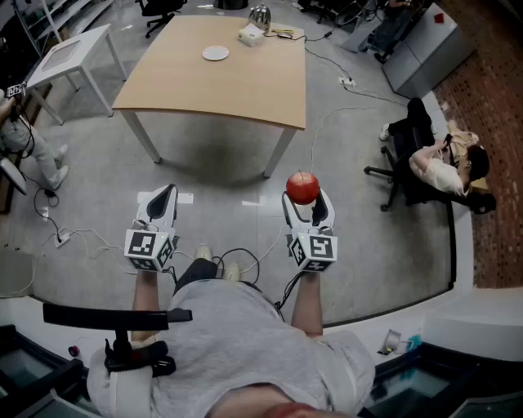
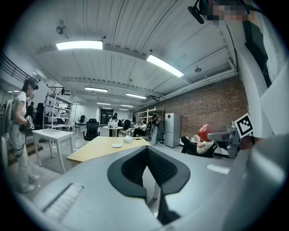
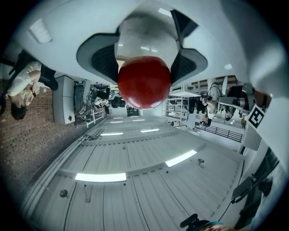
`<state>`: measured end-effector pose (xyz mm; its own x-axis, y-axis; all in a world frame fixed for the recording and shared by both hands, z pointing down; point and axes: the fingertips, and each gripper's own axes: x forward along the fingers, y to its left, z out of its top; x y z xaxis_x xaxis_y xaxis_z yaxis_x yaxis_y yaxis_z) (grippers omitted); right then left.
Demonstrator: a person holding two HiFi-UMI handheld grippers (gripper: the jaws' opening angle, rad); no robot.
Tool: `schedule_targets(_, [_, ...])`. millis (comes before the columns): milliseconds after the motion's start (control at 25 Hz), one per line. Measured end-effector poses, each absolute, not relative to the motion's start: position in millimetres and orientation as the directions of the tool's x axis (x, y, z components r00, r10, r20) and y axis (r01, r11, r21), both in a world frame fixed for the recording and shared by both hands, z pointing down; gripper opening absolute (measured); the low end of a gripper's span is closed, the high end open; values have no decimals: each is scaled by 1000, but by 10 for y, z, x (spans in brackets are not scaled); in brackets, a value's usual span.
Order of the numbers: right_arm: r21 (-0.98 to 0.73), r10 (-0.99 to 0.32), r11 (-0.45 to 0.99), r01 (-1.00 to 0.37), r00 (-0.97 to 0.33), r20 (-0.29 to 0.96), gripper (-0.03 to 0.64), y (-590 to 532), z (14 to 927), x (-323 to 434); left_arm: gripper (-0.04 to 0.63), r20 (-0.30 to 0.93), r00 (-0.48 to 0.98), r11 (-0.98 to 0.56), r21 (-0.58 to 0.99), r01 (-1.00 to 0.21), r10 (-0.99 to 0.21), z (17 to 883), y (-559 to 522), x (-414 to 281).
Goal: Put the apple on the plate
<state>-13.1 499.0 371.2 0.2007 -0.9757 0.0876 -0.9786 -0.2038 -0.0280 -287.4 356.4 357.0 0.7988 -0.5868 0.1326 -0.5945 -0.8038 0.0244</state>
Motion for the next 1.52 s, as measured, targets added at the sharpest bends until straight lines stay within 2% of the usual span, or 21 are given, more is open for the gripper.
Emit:
schedule_targets(360, [-29,-975,-210,-977,207,78,367,5013,3746,-103,20,132,802,-809,10,-588,-582,3548,3560,-2828])
schedule_targets(560, [-82,-979,-202,-976,202,7,368,5125,3602,-38,20,125,811,-818,-7,-575,-571,3568,3622,-2715])
schedule_targets(1080, [-54,-978,-204,-977,202,43,368,4963,3707,179,20,145,834,-844,-20,-536,-533,3626,3455,-2252])
schedule_targets(1520, [-71,-964,-264,-962,261,50,368,4485,3755,699,20,137,863,-874,-58,-483,-486,3602,2842,-1656])
